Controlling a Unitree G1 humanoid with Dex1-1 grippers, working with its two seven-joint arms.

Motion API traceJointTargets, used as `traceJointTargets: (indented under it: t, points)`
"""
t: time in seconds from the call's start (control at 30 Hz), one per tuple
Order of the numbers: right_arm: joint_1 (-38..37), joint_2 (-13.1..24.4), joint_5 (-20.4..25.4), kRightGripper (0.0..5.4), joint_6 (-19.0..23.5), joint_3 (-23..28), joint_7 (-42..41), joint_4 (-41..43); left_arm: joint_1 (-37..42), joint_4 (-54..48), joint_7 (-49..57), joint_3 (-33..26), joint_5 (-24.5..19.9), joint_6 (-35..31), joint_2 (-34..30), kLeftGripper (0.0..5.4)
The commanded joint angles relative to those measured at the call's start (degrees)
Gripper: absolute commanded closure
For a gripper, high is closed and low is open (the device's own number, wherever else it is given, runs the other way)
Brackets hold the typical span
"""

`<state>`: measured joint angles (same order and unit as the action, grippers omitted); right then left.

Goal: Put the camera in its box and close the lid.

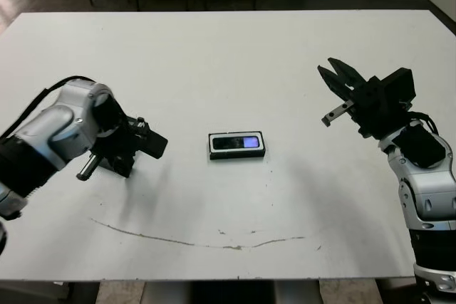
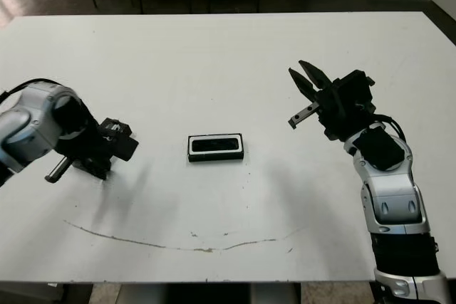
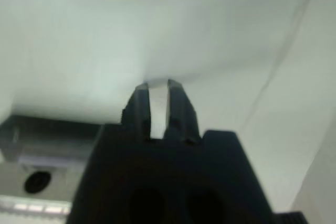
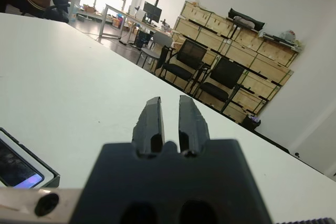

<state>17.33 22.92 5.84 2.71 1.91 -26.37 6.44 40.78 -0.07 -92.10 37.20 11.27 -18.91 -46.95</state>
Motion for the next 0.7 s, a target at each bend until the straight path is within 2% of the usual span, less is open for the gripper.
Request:
traceJointTargets:
  t: [0.03, 0.13, 0.23, 0.33, 0.4, 0.47, 0.53, 0.63, 0.7]
  points:
    - [0.0, 0.8, -0.4, 5.38, 1.2, -0.3, -0.5, -0.5, -2.9, -7.2, 1.3, -7.9, -7.1, -4.4, -0.4, 5.4]
    - [0.1, 0.7, -0.2, 5.38, 1.0, -0.4, -0.6, -0.9, -4.6, -14.5, 3.3, -15.1, -14.7, -11.3, -0.2, 5.4]
    - [0.1, 0.4, -0.1, 5.38, 1.0, -0.6, -0.4, -1.0, -8.7, -20.1, 8.5, -25.1, -23.9, -15.3, 1.1, 5.4]
    - [0.0, 0.4, -0.5, 5.38, -0.3, -0.9, -0.5, -1.7, -15.1, -27.0, 18.2, -36.2, -29.9, -20.8, 2.7, 5.4]
    - [-0.1, 0.5, -0.6, 5.38, -1.3, -0.9, -0.5, -2.4, -20.4, -31.8, 27.1, -43.7, -33.3, -23.9, 6.7, 5.4]
    - [-0.2, 0.6, -0.6, 5.38, -1.3, -0.9, -0.5, -2.7, -27.1, -37.9, 39.4, -49.9, -32.7, -23.6, 13.4, 5.4]
    - [-0.2, 0.6, -0.5, 5.38, -1.6, -0.9, -0.6, -3.0, -33.1, -43.9, 51.4, -52.4, -28.2, -22.9, 19.1, 5.4]
    - [-0.2, 0.4, 0.1, 5.4, -2.4, -0.8, -1.2, -3.8, -38.9, -47.2, 62.2, -51.7, -23.5, -22.3, 23.7, 5.01]
    - [-0.3, 0.3, 0.0, 5.4, -2.6, -1.0, -1.2, -3.9, -41.9, -46.9, 65.7, -50.4, -20.3, -21.1, 23.4, 4.57]
